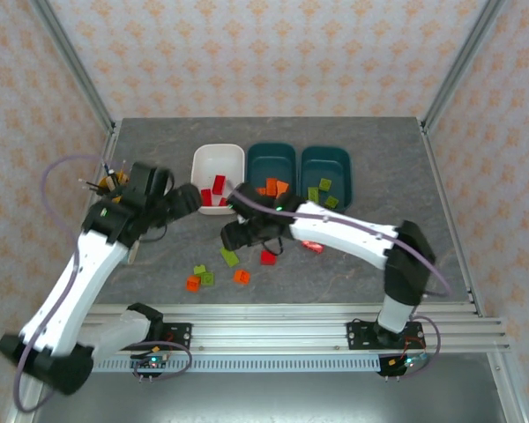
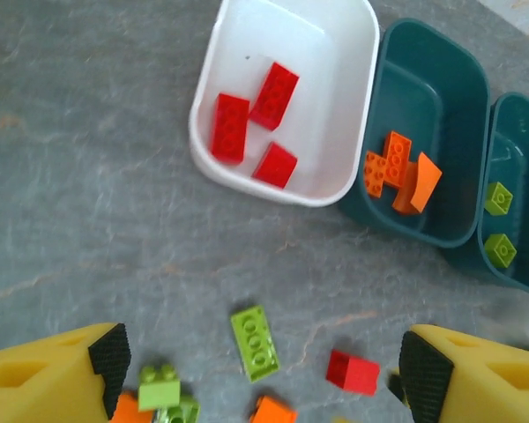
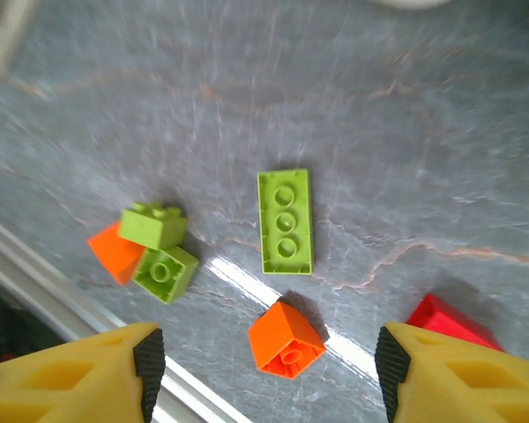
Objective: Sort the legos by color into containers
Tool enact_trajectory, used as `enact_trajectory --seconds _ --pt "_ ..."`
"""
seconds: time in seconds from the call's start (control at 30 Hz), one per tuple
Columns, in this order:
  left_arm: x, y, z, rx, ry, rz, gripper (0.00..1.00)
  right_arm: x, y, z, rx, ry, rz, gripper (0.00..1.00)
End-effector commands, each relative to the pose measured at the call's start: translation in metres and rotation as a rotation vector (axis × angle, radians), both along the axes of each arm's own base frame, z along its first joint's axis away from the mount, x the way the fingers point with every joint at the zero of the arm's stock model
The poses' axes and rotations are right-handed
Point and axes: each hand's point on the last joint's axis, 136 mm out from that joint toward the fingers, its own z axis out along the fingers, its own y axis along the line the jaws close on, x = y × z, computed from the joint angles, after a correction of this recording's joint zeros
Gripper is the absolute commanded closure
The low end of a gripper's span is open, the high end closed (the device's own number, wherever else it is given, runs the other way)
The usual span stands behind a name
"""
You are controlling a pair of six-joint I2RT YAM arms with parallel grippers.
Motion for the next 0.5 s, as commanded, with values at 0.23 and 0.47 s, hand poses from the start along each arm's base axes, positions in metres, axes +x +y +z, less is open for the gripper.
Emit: enact_trajectory --seconds 0.23,0.47 --pt "-0.089 0.027 -0.026 -0.115 -0.014 0.098 0.14 0.01 0.015 -0.082 -0.271 0.015 -0.021 0.29" --pt "-0.099 0.027 -0.025 -0.13 -0.018 0.083 0.14 0.014 0.02 -0.109 -0.317 0.034 -0.032 0.35"
